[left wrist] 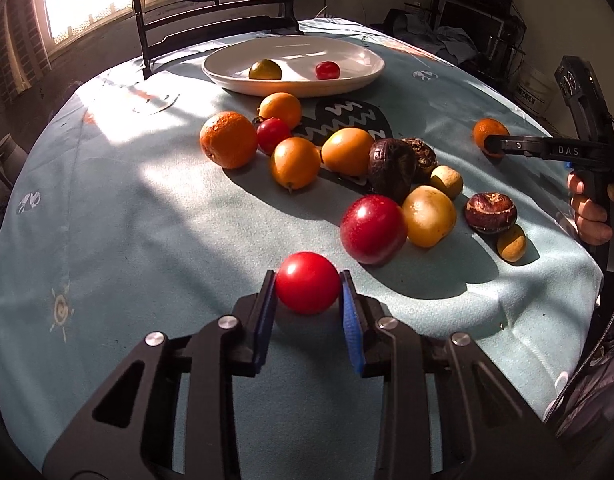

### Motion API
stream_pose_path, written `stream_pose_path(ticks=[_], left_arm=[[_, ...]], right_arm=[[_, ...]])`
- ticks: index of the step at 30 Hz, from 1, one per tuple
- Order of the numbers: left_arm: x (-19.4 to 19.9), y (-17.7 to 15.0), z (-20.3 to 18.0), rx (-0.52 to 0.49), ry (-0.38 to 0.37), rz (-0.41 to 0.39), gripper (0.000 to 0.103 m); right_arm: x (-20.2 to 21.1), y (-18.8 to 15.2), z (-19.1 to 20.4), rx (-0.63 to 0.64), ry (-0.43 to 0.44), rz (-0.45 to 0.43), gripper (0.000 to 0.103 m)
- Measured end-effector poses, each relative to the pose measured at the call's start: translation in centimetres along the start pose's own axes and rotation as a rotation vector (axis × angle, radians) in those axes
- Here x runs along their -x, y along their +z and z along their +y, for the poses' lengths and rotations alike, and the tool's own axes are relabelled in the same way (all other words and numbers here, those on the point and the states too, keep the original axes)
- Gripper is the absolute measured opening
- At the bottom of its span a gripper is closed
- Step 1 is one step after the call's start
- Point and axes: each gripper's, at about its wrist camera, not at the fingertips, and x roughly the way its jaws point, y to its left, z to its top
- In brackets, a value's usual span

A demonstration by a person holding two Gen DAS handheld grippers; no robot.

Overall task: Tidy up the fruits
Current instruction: 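Close the right tool on the orange while the left tool closes on the tomato, then release the orange onto the plate with the right tool while the left tool releases the tomato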

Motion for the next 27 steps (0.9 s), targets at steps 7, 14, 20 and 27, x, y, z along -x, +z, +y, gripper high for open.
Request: stream_pose_path(ticks=[7, 14, 20, 27], left_arm=[[1.7, 4.7, 0.1, 0.047, -0.016, -0.117, 0.031], [-2.6, 15.2, 1.4, 0.157, -0.009, -0.169, 0.031], [-8.6, 20.6, 1.0, 0.17, 0.015, -0.1, 0.031], [-11.9, 21.2, 0.8, 0.159, 0.032, -0.017, 0.033]], right_arm=[[1.2, 1.8, 1.5, 0.056, 0.003, -0.099, 0.043], [-1.9, 10.2, 3.3, 0.114, -0.035, -0.24, 0.043], [-8.4, 14.3, 2.4, 0.056, -0.042, -0.162, 0.043], [-10.9, 15.1, 2.1, 0.071, -0.05, -0.094, 0.044]])
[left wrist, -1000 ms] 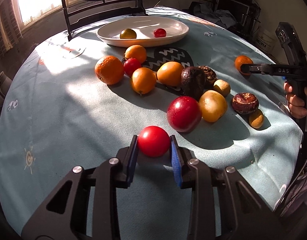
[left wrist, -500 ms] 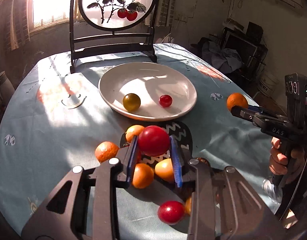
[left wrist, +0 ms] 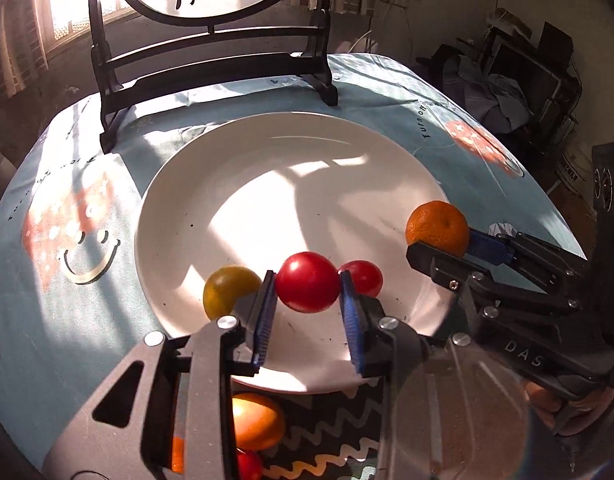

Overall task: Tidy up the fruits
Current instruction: 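Release the orange onto the plate with the right tool while the left tool releases the tomato, then move the right tool to a brown dried fruit while the left tool moves to a red plum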

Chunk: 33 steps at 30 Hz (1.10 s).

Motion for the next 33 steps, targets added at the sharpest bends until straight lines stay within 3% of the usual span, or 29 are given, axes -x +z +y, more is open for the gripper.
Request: stream_pose_path(ticks=[3, 5, 7, 10, 16, 23, 26, 29, 33], left_arm=[[0.8, -0.2, 0.0, 0.01, 0.006, -0.021, 0.066], [2.0, -0.3, 0.0, 0.009, 0.026, -0.051, 0.072], [3.2, -0.4, 0.1, 0.02, 0.037, -0.075, 0.083], [4.9, -1.1, 0.6, 0.05, 0.05, -0.099, 0.091], [7.6, -5.2, 2.0, 0.066, 0.07, -0.104, 0.094], [10.4, -11.1, 4.0, 0.118, 0.068, -0.121, 0.096], [10.9, -13.2, 5.1, 0.151, 0.04, -0.118, 0.097], [10.6, -14.7, 6.2, 0.184, 0.061, -0.089, 0.096], [11.2, -15.4, 6.9, 0.216, 0.054, -0.102, 0.096]], right_arm=[[0.0, -0.2, 0.2, 0.012, 0.008, 0.009, 0.052], [1.0, -0.3, 0.5, 0.019, -0.002, -0.024, 0.058], [2.3, -0.4, 0.9, 0.043, -0.005, -0.057, 0.058], [4.4, -0.9, 1.7, 0.074, 0.018, -0.08, 0.059], [7.8, -3.7, 4.1, 0.135, 0.099, -0.078, 0.064], [10.1, -9.7, 7.5, 0.269, 0.213, 0.043, 0.064], [11.3, -12.1, 7.6, 0.272, 0.273, 0.085, 0.064], [12.2, -13.9, 7.5, 0.247, 0.313, 0.125, 0.064], [12.0, -15.6, 8.2, 0.263, 0.276, 0.16, 0.064]])
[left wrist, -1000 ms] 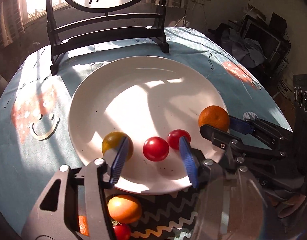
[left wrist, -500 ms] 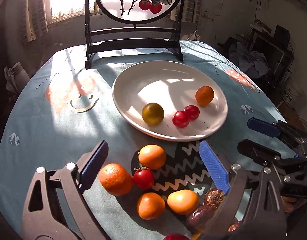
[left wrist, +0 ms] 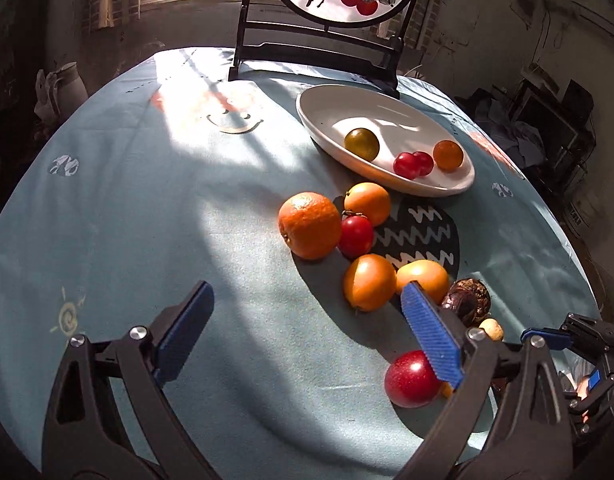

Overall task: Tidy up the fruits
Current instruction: 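Move the right tool to a brown dried fruit while the left tool moves to a red plum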

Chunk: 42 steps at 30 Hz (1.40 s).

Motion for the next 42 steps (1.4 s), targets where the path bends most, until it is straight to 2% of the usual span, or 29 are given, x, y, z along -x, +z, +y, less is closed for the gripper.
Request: stream_pose_path(ticks=[2, 6, 11, 18, 21, 24, 26, 29, 34, 38, 42], left_arm=[[0.2, -0.2, 0.0, -0.003, -0.001, -0.005, 0.096], [0.4, -0.5, -0.5, -0.04, 0.038, -0.015, 0.096], [0.4, -0.7, -0.8, -0.058, 0.043, -0.016, 0.096], [0.3, -0.8, -0.4, -0.044, 0.038, -0.007, 0.096], [0.5, -1.0, -0.5, -0.059, -0.001, -0.001, 0.096], [0.9, -1.5, -0.9, -0.092, -0.085, 0.009, 0.096], [1.2, -2.0, -1.5, -0.137, -0.144, 0.015, 0.096], [1.7, -3.1, -3.0, -0.233, -0.158, 0.007, 0.095], [1.7, -4.7, -4.9, -0.345, -0.166, 0.031, 0.08], [1.5, -4.8, -4.8, -0.338, -0.186, 0.046, 0.075], [0.8, -4.7, -4.5, -0.318, -0.208, 0.082, 0.058]], right_arm=[[-0.5, -0.4, 0.0, -0.012, -0.032, 0.032, 0.064], [-0.7, -0.5, -0.4, -0.02, -0.035, 0.039, 0.063], [-1.5, -0.6, -0.7, -0.031, -0.035, 0.081, 0.049], [-1.2, -0.6, -1.1, -0.057, 0.005, 0.056, 0.043], [-0.2, -0.6, -2.4, -0.135, 0.049, -0.003, 0.043], [0.3, -0.7, -3.7, -0.211, 0.057, -0.034, 0.043], [0.5, -0.7, -4.2, -0.239, 0.062, -0.043, 0.043], [0.5, -0.7, -4.1, -0.242, 0.06, -0.046, 0.043], [0.6, -0.7, -4.1, -0.239, 0.055, -0.05, 0.043], [0.8, -0.8, -4.2, -0.239, 0.055, -0.052, 0.043], [1.0, -0.9, -4.2, -0.238, 0.055, -0.054, 0.043]])
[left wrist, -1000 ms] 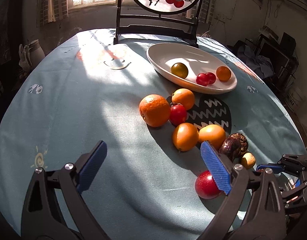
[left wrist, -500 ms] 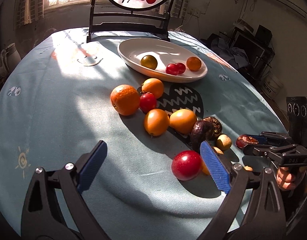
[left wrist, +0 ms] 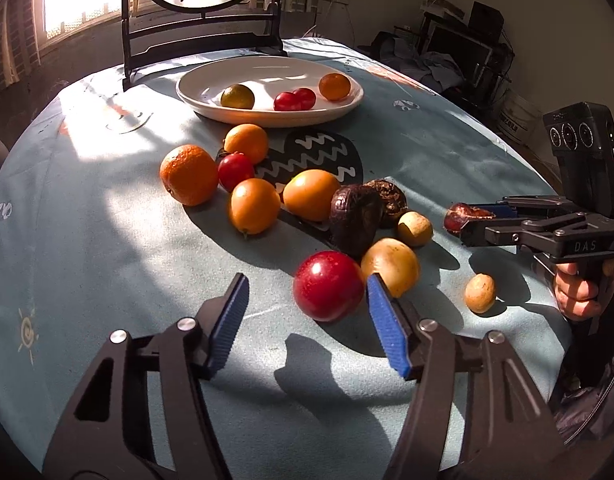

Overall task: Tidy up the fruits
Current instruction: 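Move the right tool to a brown dried fruit while the left tool moves to a red plum, then grasp the brown dried fruit with the right tool while the left tool grasps the red plum, then release the brown fruit onto the plate with the right tool while the left tool releases the plum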

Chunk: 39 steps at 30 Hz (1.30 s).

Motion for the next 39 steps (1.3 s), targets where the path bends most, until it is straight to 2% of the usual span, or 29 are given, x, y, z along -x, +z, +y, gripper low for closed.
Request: stream_pose_path(ticks=[1, 12, 17, 30, 34, 39], left_arm=[[0.0, 0.0, 0.0, 0.0, -0.01, 0.001, 0.055], [-1.3, 0.5, -0.3, -0.009, -0.059, 0.044, 0.053], [-1.6, 0.5, 0.0, 0.007, -0.098, 0.061, 0.042], [-0.7, 0.8, 0.2, 0.03, -0.079, 0.038, 0.04], [0.3, 2.5, 0.7, 0.046, -0.07, -0.005, 0.04], [-0.4, 8.1, 1.6, 0.087, -0.025, -0.063, 0.04]], right_arm=[[0.0, 0.0, 0.0, 0.0, -0.001, 0.0, 0.043], [0.1, 0.1, 0.1, 0.005, 0.003, -0.005, 0.043], [0.1, 0.0, 0.1, 0.004, 0.003, -0.007, 0.043], [0.7, 0.3, 0.6, 0.028, -0.009, -0.033, 0.043], [1.4, 1.9, 1.4, 0.075, -0.048, -0.082, 0.043], [0.9, 7.3, 1.3, 0.121, -0.119, -0.188, 0.043]])
